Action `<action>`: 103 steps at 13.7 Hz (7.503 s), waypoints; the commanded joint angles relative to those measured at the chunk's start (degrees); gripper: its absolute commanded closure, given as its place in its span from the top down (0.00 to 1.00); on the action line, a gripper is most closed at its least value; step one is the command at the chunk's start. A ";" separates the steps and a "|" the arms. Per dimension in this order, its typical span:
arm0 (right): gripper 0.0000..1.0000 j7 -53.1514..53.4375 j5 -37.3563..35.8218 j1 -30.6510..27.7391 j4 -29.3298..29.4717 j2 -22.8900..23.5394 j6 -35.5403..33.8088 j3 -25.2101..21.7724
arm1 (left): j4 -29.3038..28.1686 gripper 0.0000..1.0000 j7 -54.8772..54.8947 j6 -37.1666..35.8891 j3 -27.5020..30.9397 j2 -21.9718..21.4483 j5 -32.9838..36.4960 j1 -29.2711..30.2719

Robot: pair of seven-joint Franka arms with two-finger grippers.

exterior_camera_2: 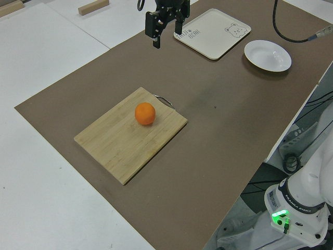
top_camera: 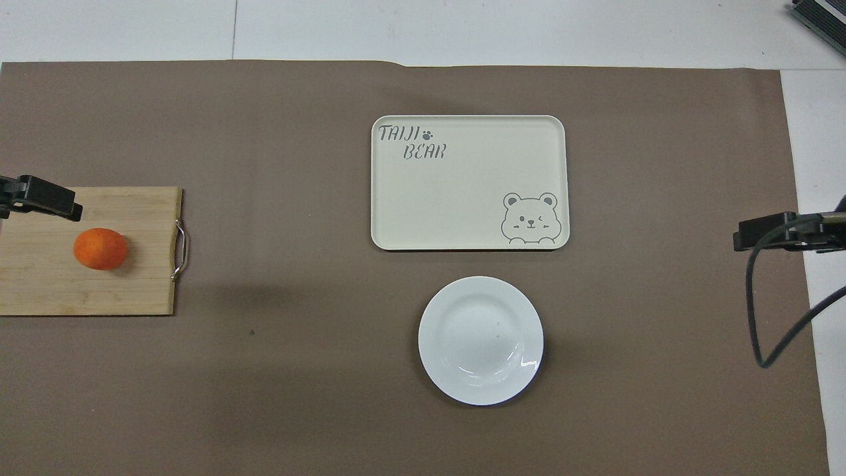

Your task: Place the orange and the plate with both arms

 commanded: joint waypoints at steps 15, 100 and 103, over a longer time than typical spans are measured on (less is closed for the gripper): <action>1.00 -0.44 -0.65 -0.65 -0.92 -1.09 -0.35 0.42 | -18.20 1.00 8.77 24.47 -0.16 7.90 1.60 7.06; 1.00 -0.61 -0.91 -1.00 -0.91 -1.35 -1.05 0.25 | -13.29 1.00 -38.28 25.28 -0.87 4.23 -2.97 -30.75; 1.00 -0.44 0.13 -1.54 -0.04 -1.52 -1.41 0.15 | -13.29 1.00 -28.00 21.07 -0.78 1.24 -2.97 -23.81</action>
